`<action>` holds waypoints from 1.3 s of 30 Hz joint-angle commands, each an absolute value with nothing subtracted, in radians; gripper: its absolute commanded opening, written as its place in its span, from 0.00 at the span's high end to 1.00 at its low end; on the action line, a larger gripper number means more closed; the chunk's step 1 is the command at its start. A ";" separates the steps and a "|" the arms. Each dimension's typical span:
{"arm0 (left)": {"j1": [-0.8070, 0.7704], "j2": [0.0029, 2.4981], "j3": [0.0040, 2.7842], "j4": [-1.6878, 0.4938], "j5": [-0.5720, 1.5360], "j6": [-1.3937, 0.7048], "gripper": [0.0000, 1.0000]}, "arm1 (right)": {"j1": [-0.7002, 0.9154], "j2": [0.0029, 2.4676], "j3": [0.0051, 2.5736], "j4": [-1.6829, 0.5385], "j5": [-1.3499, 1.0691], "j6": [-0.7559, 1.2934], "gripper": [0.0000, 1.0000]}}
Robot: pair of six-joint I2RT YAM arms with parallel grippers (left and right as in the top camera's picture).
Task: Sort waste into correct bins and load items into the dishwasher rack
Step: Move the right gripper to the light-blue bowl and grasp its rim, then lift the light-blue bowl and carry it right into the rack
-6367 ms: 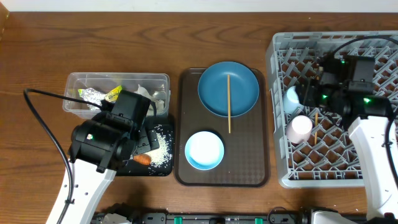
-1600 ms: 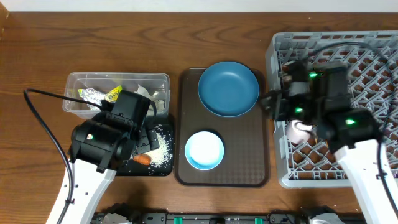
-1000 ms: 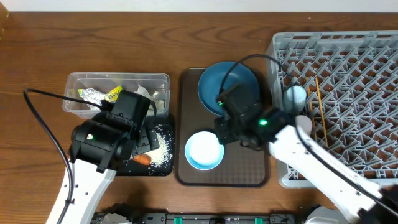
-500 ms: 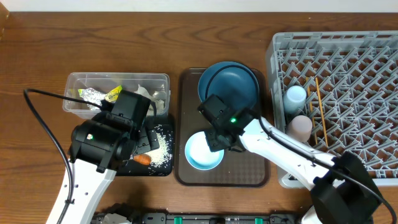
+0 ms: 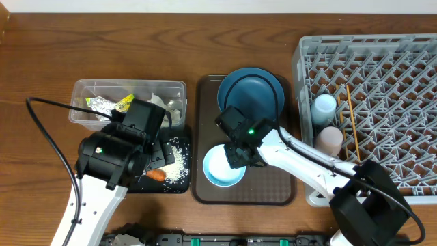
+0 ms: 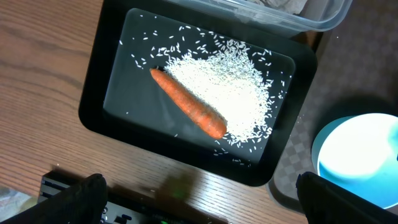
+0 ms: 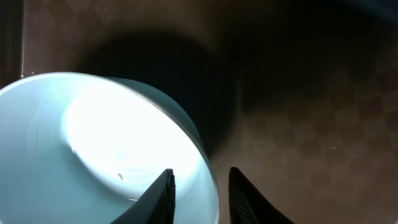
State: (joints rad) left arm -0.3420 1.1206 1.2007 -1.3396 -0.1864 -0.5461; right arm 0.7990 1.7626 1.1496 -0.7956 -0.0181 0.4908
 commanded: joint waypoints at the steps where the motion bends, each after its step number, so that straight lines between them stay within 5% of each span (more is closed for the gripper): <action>1: -0.337 1.123 1.195 -1.346 -0.191 -0.543 0.00 | 0.807 1.768 1.155 -0.801 -0.005 0.502 0.73; 12: -0.337 1.123 1.195 -1.346 -0.191 -0.543 0.00 | 0.806 1.768 1.133 -0.796 -0.004 0.501 0.76; 19: -0.337 1.123 1.195 -1.346 -0.191 -0.543 0.00 | 0.807 1.768 1.133 -0.802 -0.005 0.501 0.84; 23: -0.337 1.123 1.195 -1.346 -0.191 -0.543 0.00 | 0.806 1.768 1.133 -0.805 -0.004 0.501 0.99; 39: -0.337 1.123 1.195 -1.346 -0.191 -0.543 0.00 | 0.806 1.768 1.133 -0.820 -0.019 0.502 0.99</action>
